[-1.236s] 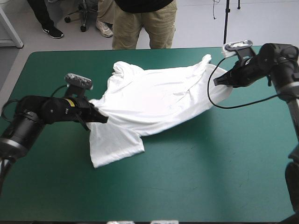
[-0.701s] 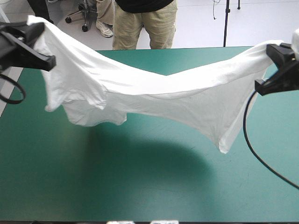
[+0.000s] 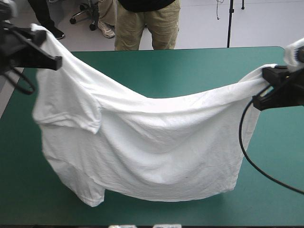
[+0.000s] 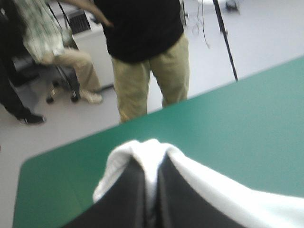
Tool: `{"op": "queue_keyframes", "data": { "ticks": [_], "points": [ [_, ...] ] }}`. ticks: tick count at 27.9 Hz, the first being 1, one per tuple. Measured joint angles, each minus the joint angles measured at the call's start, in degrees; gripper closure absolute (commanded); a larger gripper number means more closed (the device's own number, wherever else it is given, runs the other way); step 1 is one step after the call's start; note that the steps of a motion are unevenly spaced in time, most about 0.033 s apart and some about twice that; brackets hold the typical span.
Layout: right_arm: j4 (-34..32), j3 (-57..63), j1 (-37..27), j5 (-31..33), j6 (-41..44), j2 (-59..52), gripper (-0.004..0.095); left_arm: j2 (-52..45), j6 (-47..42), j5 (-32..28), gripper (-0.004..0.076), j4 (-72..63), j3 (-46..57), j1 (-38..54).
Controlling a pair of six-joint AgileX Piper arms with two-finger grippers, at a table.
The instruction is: Fold the cloth
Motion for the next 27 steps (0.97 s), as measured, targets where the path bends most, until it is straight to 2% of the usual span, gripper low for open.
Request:
{"op": "queue_keyframes", "data": {
  "ticks": [4,9,17,21,24,27],
  "points": [
    [0.00,7.81,0.00,-0.79,0.18,7.26,0.0921,6.67,-0.33,-0.82,0.0733,0.20,9.85,0.00],
    [0.00,11.01,0.00,-7.65,-0.29,22.20,0.0921,16.63,-0.72,-7.09,0.0733,1.94,15.64,-0.07],
    [-0.20,4.11,0.00,-18.37,-0.47,43.27,0.0921,27.86,-5.12,-22.50,0.0733,4.64,16.05,-0.07],
    [-0.44,-2.52,-0.06,-20.82,-0.51,52.32,0.0915,32.10,-9.79,-30.19,0.0733,9.30,16.05,-0.07],
    [-0.43,-7.48,-0.41,-21.31,-0.58,57.94,0.0813,34.94,-12.79,-33.56,0.0733,13.21,16.05,-0.07],
    [-0.43,-11.70,-1.22,-21.49,-0.64,62.37,0.0557,38.27,-16.37,-36.07,0.0702,15.57,16.05,0.30]
  ]
}}
